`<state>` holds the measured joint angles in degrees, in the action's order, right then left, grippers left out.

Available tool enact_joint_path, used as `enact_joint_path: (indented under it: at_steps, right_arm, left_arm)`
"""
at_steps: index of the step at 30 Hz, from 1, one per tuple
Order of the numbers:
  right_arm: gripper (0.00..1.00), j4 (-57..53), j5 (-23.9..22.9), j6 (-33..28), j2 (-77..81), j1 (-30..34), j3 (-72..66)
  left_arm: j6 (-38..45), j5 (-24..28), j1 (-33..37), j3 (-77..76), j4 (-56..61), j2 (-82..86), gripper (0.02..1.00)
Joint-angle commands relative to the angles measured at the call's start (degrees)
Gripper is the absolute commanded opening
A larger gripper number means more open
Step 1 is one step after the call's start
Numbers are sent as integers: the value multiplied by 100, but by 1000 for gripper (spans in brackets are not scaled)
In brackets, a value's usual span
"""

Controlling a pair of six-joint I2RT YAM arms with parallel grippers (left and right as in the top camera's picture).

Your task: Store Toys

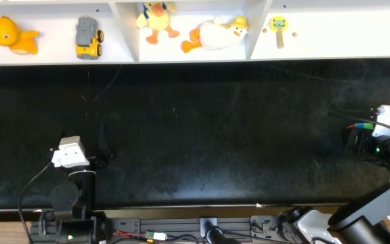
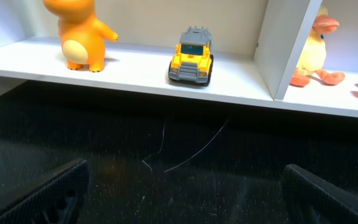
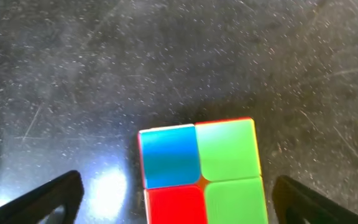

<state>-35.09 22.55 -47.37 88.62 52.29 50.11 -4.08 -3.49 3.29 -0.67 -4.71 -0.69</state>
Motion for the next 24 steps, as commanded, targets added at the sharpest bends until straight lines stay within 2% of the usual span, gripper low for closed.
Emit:
enact_joint_path:
  at_steps: [1, 5, 11, 14, 18, 20, 22, 24]
  right_arm:
    - [899, 33, -295, 72, 22, -31, -24]
    - [776, -63, -332, 70, 22, -31, -24]
    - [737, -76, -463, 68, 22, -31, -24]
    - [656, -68, -481, 70, 22, -31, -24]
    - [614, -66, -481, 70, 22, -31, -24]
    - [527, -44, -481, 70, 22, -31, -24]
    - [481, -22, -483, 68, 22, -33, -24]
    - [476, -9, -485, 68, 22, -33, -24]
  left_arm:
    - [107, -28, -42, 20, 7, 52, 998]
    - [107, -28, -42, 20, 7, 52, 998]
    - [107, -28, -42, 20, 7, 52, 998]
    - [107, -28, -42, 20, 7, 52, 998]
    - [107, -28, -42, 20, 7, 52, 998]
    - [107, -28, -42, 20, 7, 52, 998]
    - [107, -28, -42, 20, 7, 52, 998]
    - [107, -28, -42, 20, 7, 52, 998]
